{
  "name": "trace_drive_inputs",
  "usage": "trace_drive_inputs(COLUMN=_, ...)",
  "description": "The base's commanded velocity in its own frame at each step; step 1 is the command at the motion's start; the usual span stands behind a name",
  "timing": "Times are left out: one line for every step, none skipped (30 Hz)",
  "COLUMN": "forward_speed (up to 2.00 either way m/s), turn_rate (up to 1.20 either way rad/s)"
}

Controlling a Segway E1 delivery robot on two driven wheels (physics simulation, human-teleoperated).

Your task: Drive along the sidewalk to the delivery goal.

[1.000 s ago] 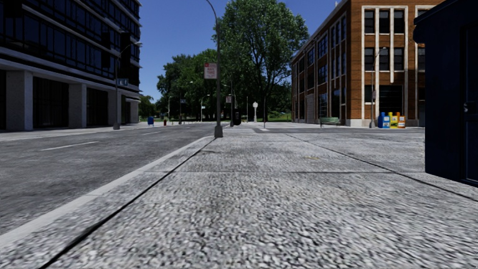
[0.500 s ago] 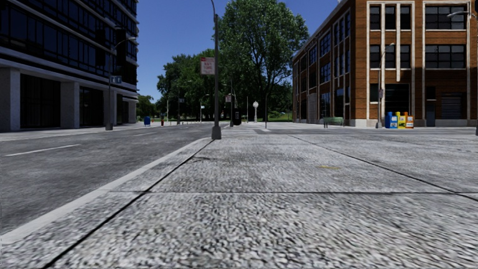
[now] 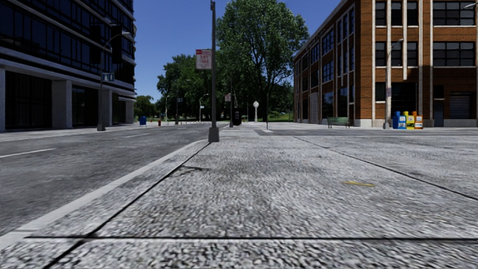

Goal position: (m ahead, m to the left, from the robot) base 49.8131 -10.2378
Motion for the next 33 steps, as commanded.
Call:
trace_drive_inputs(forward_speed=2.00, turn_rate=0.00)
trace_drive_inputs(forward_speed=2.00, turn_rate=0.00)
trace_drive_inputs(forward_speed=2.00, turn_rate=0.00)
trace_drive_inputs(forward_speed=2.00, turn_rate=0.00)
trace_drive_inputs(forward_speed=2.00, turn_rate=0.00)
trace_drive_inputs(forward_speed=2.00, turn_rate=0.00)
trace_drive_inputs(forward_speed=2.00, turn_rate=0.00)
trace_drive_inputs(forward_speed=2.00, turn_rate=0.00)
trace_drive_inputs(forward_speed=2.00, turn_rate=0.00)
trace_drive_inputs(forward_speed=2.00, turn_rate=0.00)
trace_drive_inputs(forward_speed=2.00, turn_rate=0.00)
trace_drive_inputs(forward_speed=2.00, turn_rate=0.00)
trace_drive_inputs(forward_speed=2.00, turn_rate=0.00)
trace_drive_inputs(forward_speed=2.00, turn_rate=0.00)
trace_drive_inputs(forward_speed=2.00, turn_rate=0.00)
trace_drive_inputs(forward_speed=2.00, turn_rate=0.00)
trace_drive_inputs(forward_speed=2.00, turn_rate=0.00)
trace_drive_inputs(forward_speed=2.00, turn_rate=0.00)
trace_drive_inputs(forward_speed=2.00, turn_rate=0.00)
trace_drive_inputs(forward_speed=2.00, turn_rate=0.00)
trace_drive_inputs(forward_speed=2.00, turn_rate=0.00)
trace_drive_inputs(forward_speed=2.00, turn_rate=0.00)
trace_drive_inputs(forward_speed=2.00, turn_rate=0.00)
trace_drive_inputs(forward_speed=2.00, turn_rate=0.00)
trace_drive_inputs(forward_speed=2.00, turn_rate=0.00)
trace_drive_inputs(forward_speed=2.00, turn_rate=0.00)
trace_drive_inputs(forward_speed=2.00, turn_rate=0.00)
trace_drive_inputs(forward_speed=2.00, turn_rate=0.00)
trace_drive_inputs(forward_speed=2.00, turn_rate=0.00)
trace_drive_inputs(forward_speed=2.00, turn_rate=0.00)
trace_drive_inputs(forward_speed=2.00, turn_rate=0.00)
trace_drive_inputs(forward_speed=2.00, turn_rate=0.00)
trace_drive_inputs(forward_speed=2.00, turn_rate=0.00)
